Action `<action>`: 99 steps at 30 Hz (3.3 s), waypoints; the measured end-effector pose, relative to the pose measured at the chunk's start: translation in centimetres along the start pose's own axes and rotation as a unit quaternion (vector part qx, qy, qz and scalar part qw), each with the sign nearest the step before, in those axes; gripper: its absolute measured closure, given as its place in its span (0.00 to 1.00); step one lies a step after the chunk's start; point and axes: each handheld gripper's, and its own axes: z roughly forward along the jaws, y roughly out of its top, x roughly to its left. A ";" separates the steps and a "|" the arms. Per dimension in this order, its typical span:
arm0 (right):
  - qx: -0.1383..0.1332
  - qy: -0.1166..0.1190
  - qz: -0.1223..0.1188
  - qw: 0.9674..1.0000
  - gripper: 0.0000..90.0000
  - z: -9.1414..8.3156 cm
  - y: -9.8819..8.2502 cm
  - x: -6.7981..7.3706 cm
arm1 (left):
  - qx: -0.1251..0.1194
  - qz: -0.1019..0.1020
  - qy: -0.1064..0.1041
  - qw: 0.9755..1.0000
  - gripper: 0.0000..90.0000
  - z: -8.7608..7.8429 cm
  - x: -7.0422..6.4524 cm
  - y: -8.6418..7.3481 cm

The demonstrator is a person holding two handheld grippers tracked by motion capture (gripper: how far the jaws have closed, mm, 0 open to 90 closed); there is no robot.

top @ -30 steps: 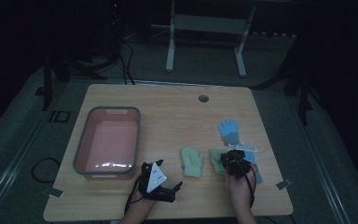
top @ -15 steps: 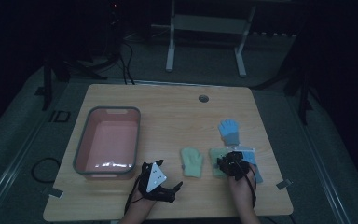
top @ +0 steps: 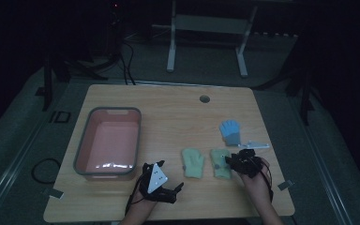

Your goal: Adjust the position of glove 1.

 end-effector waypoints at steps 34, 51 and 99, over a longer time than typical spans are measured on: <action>-0.086 -0.068 0.004 0.994 0.93 -2.5 3.0 5.3 | -0.001 0.000 0.000 1.000 0.00 0.0 0.0 0.0; -0.102 -0.034 -0.004 0.994 0.93 -1.2 4.4 12.7 | -0.001 0.001 -0.002 1.000 0.00 0.0 0.0 0.0; -0.049 0.090 -0.078 0.992 0.33 2.6 2.9 8.9 | 0.051 0.024 -0.024 0.998 0.00 0.7 0.1 0.3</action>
